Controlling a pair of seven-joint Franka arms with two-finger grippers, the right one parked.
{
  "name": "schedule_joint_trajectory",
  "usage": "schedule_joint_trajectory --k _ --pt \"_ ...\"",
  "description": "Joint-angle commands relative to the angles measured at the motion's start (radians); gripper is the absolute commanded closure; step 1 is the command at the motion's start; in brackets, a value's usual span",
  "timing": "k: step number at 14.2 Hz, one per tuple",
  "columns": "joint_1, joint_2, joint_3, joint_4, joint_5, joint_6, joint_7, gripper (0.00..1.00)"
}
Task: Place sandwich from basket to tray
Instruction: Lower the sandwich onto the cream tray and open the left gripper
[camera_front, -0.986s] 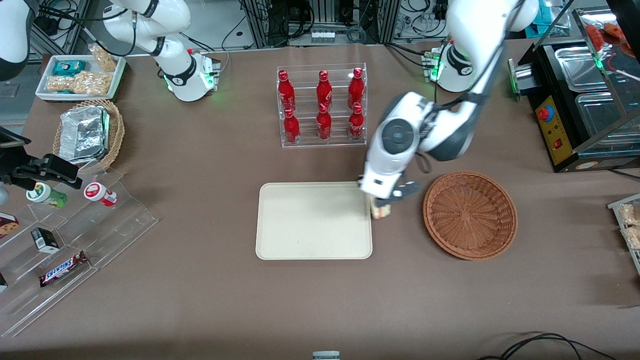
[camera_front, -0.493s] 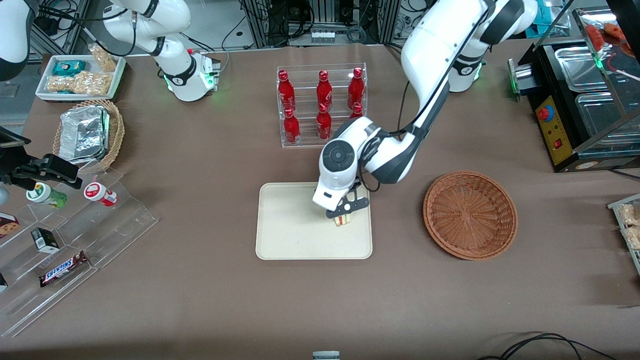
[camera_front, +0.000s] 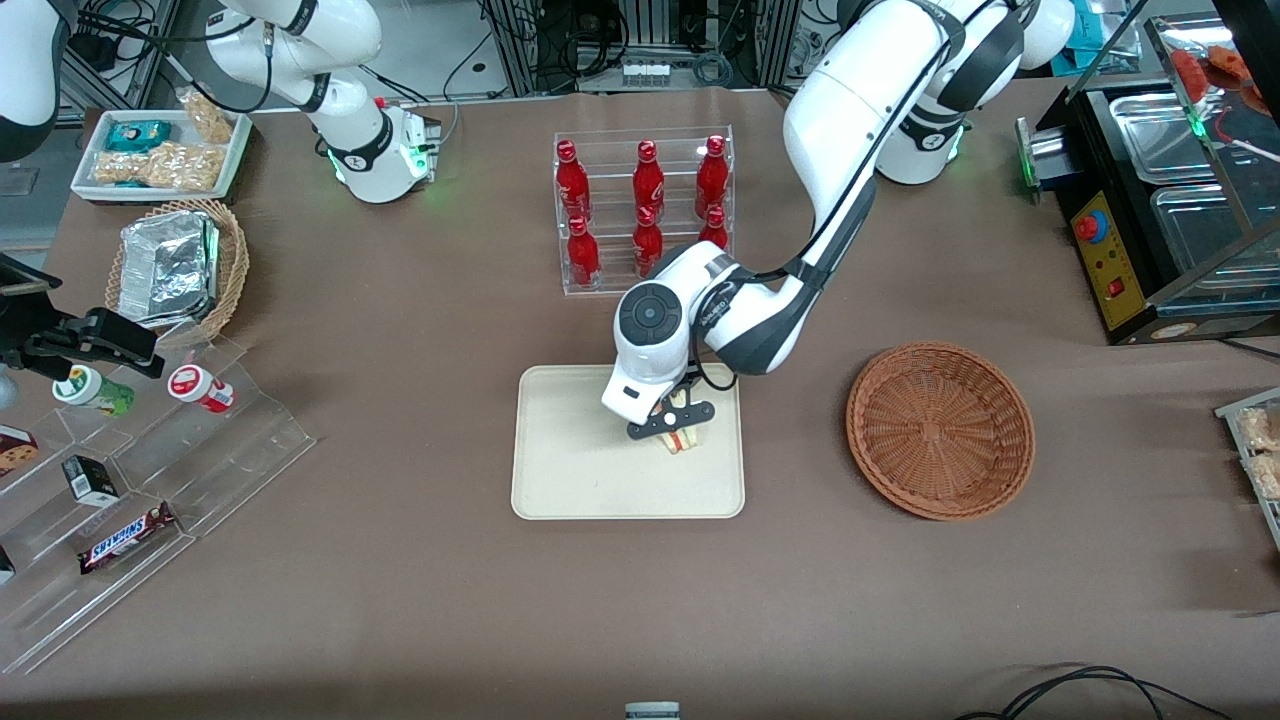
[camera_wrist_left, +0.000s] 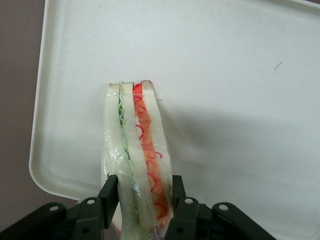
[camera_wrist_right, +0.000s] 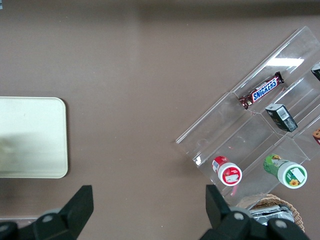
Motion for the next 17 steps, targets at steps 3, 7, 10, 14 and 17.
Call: schedule_joint_trajectory --k 3,7,10,14,17 --pt "-0.007 0.02 0.004 0.03 0.023 -0.017 -0.01 0.44" --pt "-0.007 0.02 0.004 0.027 0.023 -0.017 -0.015 0.18" --pt "-0.007 0.02 0.004 0.025 0.026 -0.017 -0.018 0.0" --pt "-0.005 0.011 0.006 0.025 0.027 -0.025 -0.019 0.0" --pt "-0.001 -0.049 0.033 0.024 0.027 -0.175 -0.013 0.0"
